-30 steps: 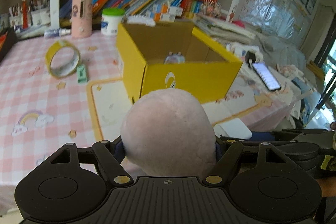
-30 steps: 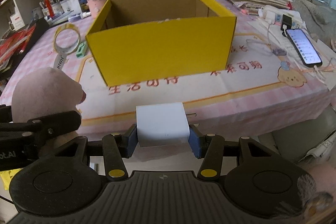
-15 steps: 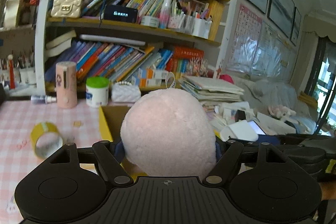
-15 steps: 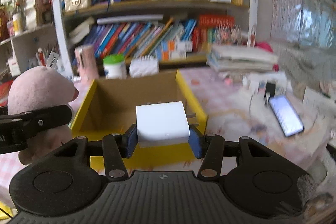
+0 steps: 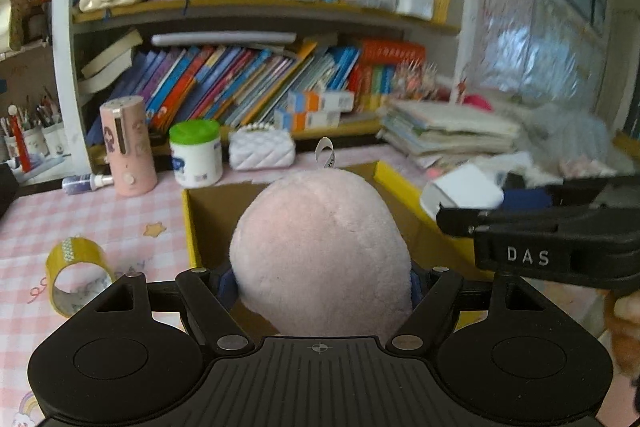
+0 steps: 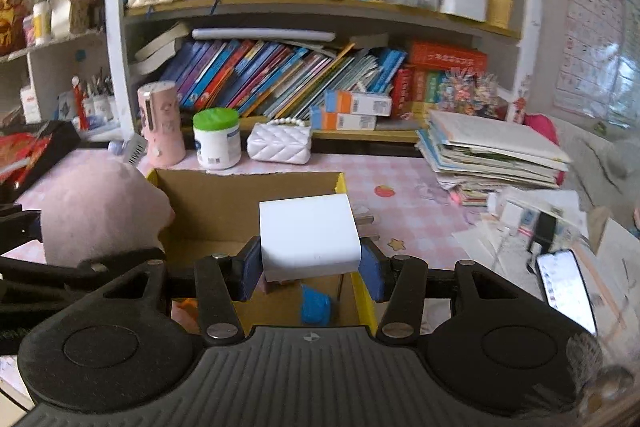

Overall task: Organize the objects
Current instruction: 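Lower the white charger and pig plush into the yellow box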

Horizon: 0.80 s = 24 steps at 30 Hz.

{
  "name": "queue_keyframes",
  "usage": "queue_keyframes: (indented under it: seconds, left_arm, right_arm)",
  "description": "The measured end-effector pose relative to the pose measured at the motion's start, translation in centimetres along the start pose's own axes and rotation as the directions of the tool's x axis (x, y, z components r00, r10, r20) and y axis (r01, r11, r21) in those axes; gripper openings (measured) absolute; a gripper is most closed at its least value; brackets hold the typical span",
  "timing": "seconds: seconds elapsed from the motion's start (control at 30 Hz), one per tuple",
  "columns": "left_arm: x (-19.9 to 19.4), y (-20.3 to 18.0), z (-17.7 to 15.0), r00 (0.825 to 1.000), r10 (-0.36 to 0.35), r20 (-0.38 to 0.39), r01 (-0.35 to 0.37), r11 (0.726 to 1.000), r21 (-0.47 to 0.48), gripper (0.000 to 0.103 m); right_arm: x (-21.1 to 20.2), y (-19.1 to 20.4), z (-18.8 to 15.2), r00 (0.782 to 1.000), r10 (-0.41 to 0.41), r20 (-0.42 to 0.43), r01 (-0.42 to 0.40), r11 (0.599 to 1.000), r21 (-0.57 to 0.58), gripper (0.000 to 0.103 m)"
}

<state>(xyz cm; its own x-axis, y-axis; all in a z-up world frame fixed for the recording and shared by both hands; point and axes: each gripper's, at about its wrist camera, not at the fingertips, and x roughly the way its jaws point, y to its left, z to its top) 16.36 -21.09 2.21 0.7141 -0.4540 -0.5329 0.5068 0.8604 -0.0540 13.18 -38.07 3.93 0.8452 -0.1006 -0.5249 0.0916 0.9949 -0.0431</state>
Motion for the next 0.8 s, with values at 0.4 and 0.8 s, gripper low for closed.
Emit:
queue_keyframes:
  seconds: [0.4,0.8]
  left_arm:
    - [5.9,1.0,-0.2,0.983,0.072,-0.169,-0.081,0.996,-0.048,0.076]
    - [7.6,-1.2,-0.9,0.969,0.126,-0.214,-0.105,0.989,0.108,0.08]
  right_arm:
    - [8.8,0.5,1.0,0.987,0.081,-0.138,-0.11,0.97,-0.219,0.048]
    - [13.1,2.7,0.6,0.947,0.109,-0.301,-0.232,0.882,-0.41,0.048]
